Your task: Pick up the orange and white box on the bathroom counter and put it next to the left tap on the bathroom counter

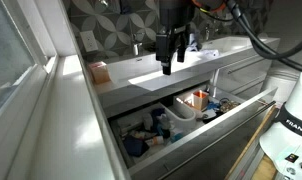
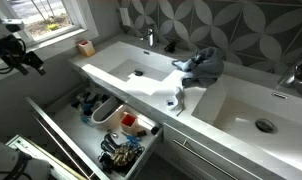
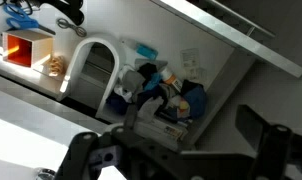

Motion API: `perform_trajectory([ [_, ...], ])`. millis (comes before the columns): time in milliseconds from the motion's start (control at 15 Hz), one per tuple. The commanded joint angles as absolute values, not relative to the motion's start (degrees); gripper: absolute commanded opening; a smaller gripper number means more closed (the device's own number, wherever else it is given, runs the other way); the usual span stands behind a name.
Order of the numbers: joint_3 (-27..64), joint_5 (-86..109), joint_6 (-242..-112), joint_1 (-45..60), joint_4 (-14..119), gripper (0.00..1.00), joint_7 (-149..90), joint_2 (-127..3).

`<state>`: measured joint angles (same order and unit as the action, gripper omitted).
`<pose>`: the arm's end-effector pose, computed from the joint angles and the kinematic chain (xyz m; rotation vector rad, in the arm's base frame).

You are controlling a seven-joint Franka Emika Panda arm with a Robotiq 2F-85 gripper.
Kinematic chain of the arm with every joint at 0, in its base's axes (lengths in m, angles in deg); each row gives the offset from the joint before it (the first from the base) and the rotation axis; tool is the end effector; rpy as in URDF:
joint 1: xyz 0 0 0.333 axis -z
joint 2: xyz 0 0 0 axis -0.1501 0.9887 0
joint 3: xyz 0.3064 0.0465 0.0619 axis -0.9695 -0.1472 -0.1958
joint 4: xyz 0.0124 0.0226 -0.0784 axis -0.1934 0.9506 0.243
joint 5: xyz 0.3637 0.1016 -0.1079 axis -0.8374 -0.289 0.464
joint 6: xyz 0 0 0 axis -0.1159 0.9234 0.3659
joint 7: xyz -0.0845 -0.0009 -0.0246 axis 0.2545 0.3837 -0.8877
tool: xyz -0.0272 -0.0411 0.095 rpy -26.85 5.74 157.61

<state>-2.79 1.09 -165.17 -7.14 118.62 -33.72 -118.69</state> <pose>0.2815 0.1786 0.4045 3.0473 0.4441 0.1106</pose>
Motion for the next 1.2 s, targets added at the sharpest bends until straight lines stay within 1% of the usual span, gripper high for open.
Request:
perform_trajectory([
  [0,-2.3,1.5,-165.1,-7.6,118.6,1.00,-34.0,-118.6],
  [933,-2.3,1.5,-165.1,-7.6,118.6,1.00,-34.0,-118.5],
  [1133,-0.2,0.6,-165.9,-5.3,114.4,1.00,-34.9,-114.8],
])
